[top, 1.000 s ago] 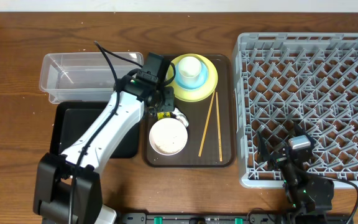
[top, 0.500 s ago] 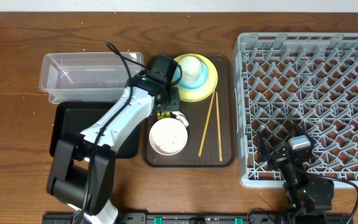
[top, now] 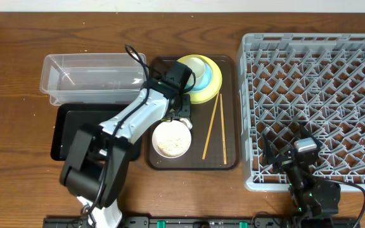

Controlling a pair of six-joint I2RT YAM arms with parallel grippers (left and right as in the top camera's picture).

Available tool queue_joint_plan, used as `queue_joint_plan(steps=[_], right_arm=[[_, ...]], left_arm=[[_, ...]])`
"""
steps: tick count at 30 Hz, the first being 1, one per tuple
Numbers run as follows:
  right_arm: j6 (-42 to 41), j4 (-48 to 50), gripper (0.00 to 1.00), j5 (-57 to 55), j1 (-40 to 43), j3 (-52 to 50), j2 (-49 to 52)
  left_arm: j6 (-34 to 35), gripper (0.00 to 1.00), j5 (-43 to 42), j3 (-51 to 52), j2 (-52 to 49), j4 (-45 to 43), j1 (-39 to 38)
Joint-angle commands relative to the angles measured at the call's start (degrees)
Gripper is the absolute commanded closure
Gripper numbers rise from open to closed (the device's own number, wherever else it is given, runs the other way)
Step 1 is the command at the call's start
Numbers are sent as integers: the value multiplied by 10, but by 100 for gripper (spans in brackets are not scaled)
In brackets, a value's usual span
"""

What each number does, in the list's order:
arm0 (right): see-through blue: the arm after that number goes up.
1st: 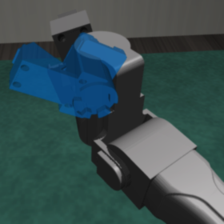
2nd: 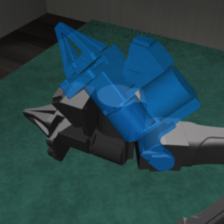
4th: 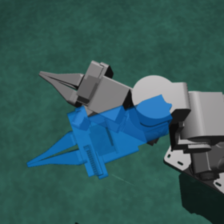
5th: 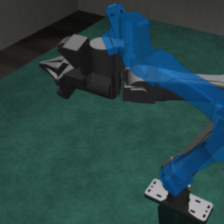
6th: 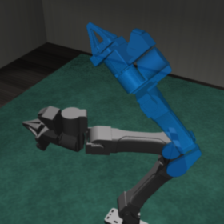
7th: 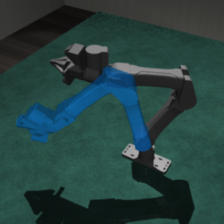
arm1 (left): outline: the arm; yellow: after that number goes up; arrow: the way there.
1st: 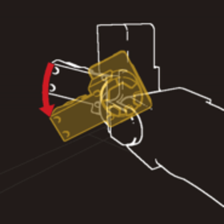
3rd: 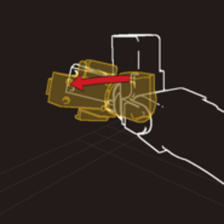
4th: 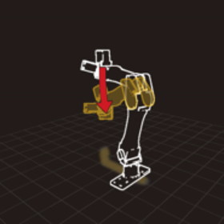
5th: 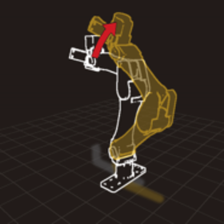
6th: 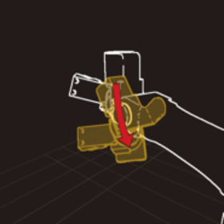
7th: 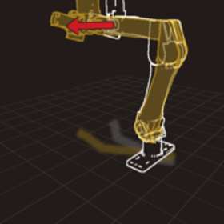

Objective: Sort waste into correct bins and load items into the dishwasher rack
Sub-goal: 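Reach left gripper to the white tissue on the brown tray and grasp, then carry the tissue with left gripper and drop it into the clear bin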

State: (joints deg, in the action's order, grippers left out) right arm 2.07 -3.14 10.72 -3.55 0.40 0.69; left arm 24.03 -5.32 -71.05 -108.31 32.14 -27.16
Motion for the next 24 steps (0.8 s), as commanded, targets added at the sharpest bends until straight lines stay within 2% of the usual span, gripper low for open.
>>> queue_joint_plan(steps=[1,5,14,18,24], right_arm=[[-7,-1,1,2,8,-1,-3],[-7,-1,1,2,7,-1,-3],[-7,-1,1,2,8,-1,-3],[-7,-1,1,2,7,-1,-3],[-7,-1,1,2,7,-1,-3]], left_arm=[[3,46,15,-4,-24,-5,0],[3,48,15,-4,-38,-10,0],[3,73,15,-5,-31,-14,0],[3,87,15,-6,3,-14,0],[3,93,15,-5,94,-14,0]])
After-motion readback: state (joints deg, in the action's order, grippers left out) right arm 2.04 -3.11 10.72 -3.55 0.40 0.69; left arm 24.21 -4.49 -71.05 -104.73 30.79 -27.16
